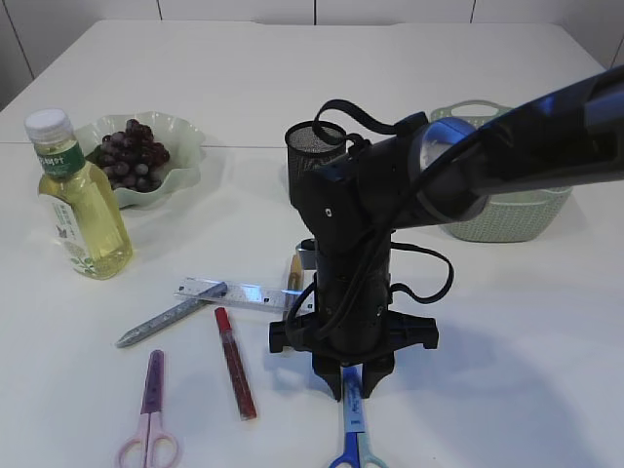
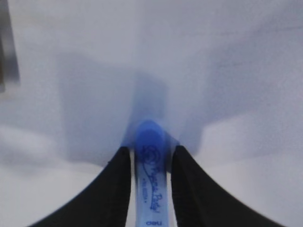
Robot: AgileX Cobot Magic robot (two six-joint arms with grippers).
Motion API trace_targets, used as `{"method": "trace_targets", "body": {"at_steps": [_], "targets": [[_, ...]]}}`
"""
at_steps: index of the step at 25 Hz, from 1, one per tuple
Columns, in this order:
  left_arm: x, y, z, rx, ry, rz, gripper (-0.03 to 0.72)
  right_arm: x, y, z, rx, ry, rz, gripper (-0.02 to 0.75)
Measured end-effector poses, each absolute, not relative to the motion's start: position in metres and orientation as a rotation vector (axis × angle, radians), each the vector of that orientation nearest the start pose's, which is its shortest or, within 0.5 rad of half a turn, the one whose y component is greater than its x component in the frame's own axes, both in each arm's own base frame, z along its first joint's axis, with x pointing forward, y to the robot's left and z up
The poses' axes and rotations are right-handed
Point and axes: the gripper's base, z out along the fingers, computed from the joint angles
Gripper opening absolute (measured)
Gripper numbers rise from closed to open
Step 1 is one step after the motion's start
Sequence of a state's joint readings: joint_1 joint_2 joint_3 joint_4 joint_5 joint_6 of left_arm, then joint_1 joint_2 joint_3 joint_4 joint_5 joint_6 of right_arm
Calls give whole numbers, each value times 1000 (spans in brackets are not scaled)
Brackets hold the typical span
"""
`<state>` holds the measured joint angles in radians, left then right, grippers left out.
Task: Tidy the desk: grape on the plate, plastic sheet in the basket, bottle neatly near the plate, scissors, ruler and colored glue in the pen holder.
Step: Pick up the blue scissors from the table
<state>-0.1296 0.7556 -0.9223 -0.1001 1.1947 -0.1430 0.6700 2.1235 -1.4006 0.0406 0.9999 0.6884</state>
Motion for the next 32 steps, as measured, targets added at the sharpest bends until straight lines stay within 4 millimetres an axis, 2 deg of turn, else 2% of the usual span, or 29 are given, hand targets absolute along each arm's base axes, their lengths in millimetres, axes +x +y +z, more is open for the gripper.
{"method": "trace_targets", "body": {"at_steps": [32], "targets": [[110, -23, 356, -25, 2521, -243, 477, 303, 246, 118, 83, 3239, -17, 251]]}}
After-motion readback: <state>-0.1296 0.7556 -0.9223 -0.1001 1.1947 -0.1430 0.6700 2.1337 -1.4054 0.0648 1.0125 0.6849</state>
